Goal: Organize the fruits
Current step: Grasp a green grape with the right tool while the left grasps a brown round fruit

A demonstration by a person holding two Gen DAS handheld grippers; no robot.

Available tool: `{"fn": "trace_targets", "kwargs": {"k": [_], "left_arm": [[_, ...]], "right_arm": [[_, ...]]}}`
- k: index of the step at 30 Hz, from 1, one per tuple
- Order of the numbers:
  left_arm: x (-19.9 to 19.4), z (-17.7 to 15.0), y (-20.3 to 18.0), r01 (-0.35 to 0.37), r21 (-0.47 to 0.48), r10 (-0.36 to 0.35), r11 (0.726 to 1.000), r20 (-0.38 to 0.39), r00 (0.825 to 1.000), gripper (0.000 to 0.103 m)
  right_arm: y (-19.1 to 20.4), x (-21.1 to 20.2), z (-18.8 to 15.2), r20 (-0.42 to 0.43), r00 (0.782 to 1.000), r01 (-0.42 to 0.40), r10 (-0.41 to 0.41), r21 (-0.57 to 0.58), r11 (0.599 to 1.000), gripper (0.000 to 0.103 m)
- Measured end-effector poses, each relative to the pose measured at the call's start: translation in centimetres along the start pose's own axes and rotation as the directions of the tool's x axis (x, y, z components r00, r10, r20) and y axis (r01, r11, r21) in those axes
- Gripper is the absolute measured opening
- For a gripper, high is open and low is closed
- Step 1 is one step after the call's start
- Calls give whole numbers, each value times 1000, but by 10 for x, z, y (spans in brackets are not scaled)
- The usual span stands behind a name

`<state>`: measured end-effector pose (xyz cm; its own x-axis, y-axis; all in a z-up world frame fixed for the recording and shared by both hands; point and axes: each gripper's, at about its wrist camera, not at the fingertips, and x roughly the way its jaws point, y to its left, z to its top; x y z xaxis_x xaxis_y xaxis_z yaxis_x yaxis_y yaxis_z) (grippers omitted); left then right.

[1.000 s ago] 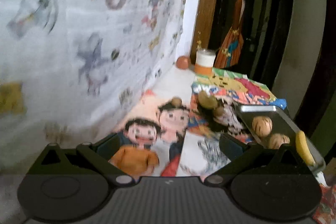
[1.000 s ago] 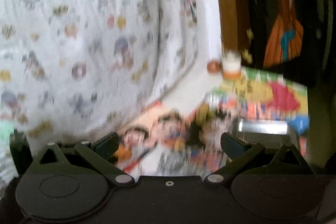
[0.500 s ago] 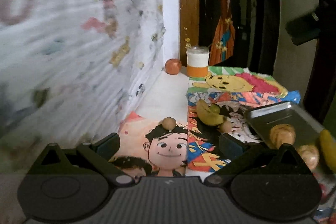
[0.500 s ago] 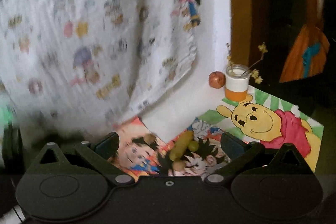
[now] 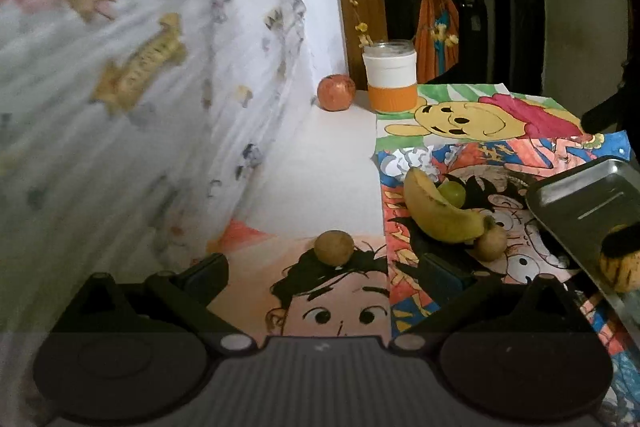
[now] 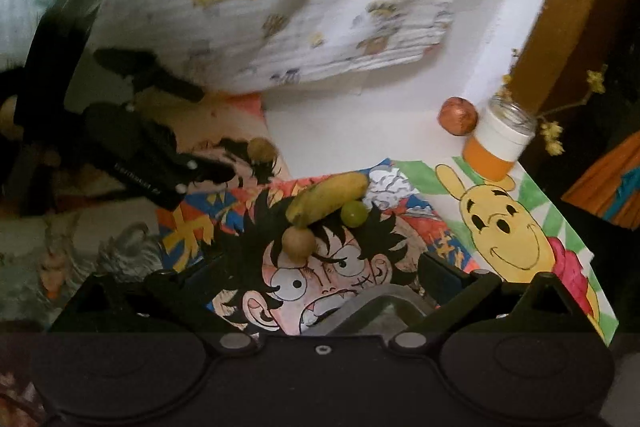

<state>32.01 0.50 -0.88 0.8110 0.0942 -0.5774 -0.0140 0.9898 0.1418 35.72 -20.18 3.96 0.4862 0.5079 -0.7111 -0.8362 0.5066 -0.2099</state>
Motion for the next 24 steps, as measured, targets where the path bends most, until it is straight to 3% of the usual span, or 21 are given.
{"fn": "trace_targets", "kwargs": {"k": [9, 15, 17, 24], "left_arm": [[14, 1, 3, -18, 0, 18, 1000, -12, 1000, 103], [19, 4, 0, -16, -10, 16, 1000, 1, 1000, 100], [22, 6, -2, -25, 0, 25, 1000, 4, 1000, 98], [34, 5, 0, -10, -32, 9, 999, -19, 1000, 89]], "right_arm": [[-15, 23, 4, -6, 996, 86, -86, -27, 996, 92], [-31, 48, 19, -19, 989, 145, -145, -15, 989, 73], [-33, 58, 23, -32, 989, 144, -144, -23, 989, 64], [-28, 83, 27, -62, 995, 75, -80, -75, 994, 59]]}}
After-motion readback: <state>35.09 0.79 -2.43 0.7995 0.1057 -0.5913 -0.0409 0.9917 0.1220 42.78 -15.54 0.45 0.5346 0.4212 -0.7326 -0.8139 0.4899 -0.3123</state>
